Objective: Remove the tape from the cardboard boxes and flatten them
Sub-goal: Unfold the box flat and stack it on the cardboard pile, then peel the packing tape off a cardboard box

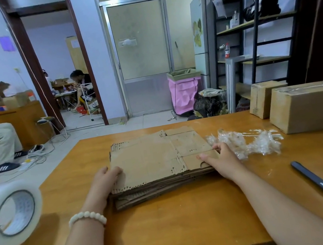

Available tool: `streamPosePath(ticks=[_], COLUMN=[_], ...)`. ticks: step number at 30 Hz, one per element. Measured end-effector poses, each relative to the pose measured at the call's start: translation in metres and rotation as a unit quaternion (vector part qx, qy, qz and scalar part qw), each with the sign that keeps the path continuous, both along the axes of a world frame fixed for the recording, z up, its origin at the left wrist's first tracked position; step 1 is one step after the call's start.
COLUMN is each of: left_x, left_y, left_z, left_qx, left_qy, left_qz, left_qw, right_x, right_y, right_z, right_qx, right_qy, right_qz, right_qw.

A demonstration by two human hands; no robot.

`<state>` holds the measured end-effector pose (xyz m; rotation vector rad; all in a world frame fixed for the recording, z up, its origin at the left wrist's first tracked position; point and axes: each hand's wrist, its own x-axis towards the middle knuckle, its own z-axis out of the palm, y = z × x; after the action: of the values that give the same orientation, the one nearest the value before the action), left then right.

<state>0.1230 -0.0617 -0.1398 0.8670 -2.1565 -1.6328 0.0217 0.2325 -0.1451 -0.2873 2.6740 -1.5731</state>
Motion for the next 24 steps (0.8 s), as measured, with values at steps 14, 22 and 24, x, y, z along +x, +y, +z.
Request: streamPosePath(ticks=[14,22,24], left_x=[0.022,0.024,0.022], left_y=[0.002,0.01,0.01], left_z=[0.018,0.023,0.02], left_qx=[0.19,0.032,0.009], left_qy=[0.262,0.331,0.284], left_qz=[-0.114,-0.034,-0.024], left_qw=[0.939,0.942,0.959], right_x=[-0.003,0.011,0.011], right_y=[0.002,-0.004,-0.004], right_z=[0.0,0.006,0.003], right_qx=[-0.165,-0.139,-0.067], right_qy=[-0.031,0.073,0.06], right_qz=[0.064,0.067,0.089], right_qw=[0.984,0.985,0.992])
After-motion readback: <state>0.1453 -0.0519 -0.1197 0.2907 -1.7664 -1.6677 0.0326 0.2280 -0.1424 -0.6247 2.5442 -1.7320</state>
